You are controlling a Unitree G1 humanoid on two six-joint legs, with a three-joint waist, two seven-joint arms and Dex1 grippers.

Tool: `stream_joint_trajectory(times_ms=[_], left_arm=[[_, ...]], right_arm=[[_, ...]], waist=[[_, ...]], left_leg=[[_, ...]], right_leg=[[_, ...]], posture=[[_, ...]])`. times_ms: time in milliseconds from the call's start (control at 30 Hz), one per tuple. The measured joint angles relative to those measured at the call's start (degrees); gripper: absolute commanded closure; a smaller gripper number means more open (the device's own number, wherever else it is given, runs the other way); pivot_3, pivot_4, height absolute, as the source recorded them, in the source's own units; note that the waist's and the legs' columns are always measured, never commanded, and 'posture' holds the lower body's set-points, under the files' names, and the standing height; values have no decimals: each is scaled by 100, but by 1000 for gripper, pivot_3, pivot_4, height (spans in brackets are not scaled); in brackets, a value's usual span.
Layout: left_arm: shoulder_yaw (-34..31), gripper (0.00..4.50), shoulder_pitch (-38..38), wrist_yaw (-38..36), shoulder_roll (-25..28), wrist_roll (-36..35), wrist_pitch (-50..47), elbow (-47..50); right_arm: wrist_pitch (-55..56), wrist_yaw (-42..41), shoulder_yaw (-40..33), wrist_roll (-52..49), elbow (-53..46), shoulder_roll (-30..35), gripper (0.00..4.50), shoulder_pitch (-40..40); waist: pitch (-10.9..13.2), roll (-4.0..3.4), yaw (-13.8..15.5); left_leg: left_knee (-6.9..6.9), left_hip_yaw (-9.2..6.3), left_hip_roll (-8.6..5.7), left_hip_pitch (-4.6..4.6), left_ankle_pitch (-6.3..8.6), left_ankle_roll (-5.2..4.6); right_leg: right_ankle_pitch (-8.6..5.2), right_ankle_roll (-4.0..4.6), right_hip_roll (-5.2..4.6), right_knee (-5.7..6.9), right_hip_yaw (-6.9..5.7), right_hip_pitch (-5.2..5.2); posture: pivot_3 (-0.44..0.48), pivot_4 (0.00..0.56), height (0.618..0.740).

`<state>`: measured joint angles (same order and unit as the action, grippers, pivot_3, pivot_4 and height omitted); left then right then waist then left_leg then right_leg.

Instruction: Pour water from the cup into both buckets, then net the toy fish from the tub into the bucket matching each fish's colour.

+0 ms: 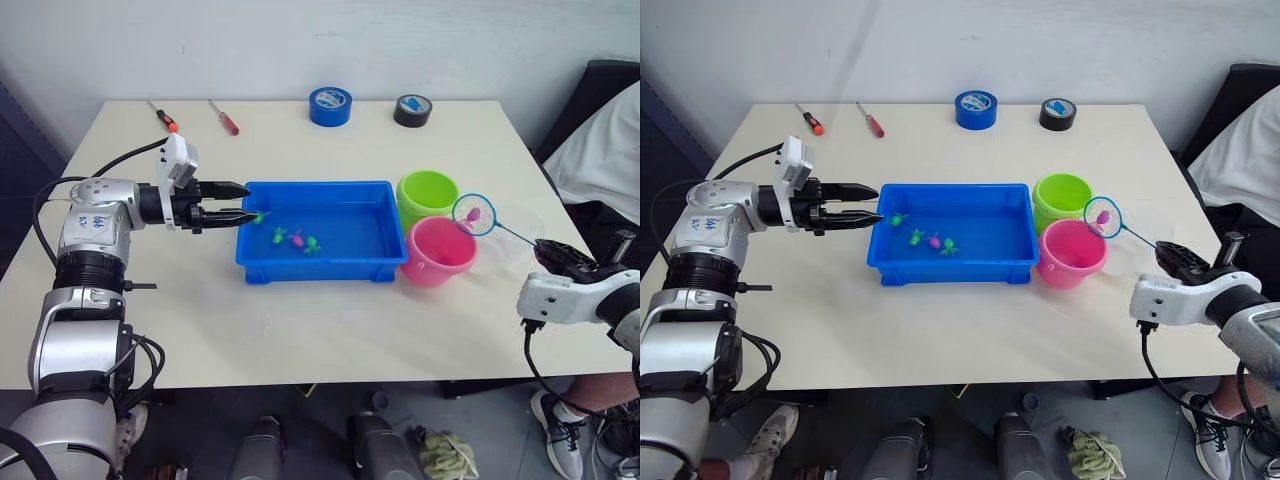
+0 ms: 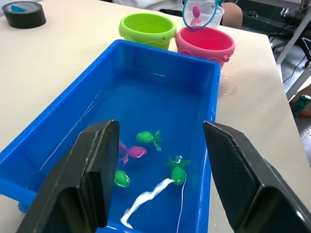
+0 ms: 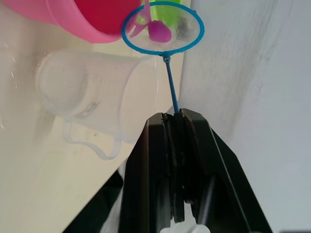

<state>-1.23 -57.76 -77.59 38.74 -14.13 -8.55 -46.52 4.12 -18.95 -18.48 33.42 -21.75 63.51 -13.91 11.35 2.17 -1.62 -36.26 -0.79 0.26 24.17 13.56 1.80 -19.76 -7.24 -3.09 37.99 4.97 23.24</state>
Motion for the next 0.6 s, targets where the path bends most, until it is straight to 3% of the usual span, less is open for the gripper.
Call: stream_joint_trajectory(times_ms=[367, 600], left_arm=[[-2, 1471, 35, 1, 0, 0, 0, 4], [-3, 1471, 113, 0, 1, 0, 0, 11]], right_arm=[[678, 807, -71, 1208, 113, -311, 4500, -203], [842, 861, -278, 1044, 143, -575, 4500, 31]], waist=[[0, 0, -6], [0, 0, -9]], left_leg=[[-5, 0, -2, -10, -1, 0], [-10, 0, -2, -28, -1, 0]], right_leg=[[0, 0, 0, 3, -4, -17], [0, -1, 0, -1, -12, -49]], posture=[[0, 150, 734], [0, 150, 734]])
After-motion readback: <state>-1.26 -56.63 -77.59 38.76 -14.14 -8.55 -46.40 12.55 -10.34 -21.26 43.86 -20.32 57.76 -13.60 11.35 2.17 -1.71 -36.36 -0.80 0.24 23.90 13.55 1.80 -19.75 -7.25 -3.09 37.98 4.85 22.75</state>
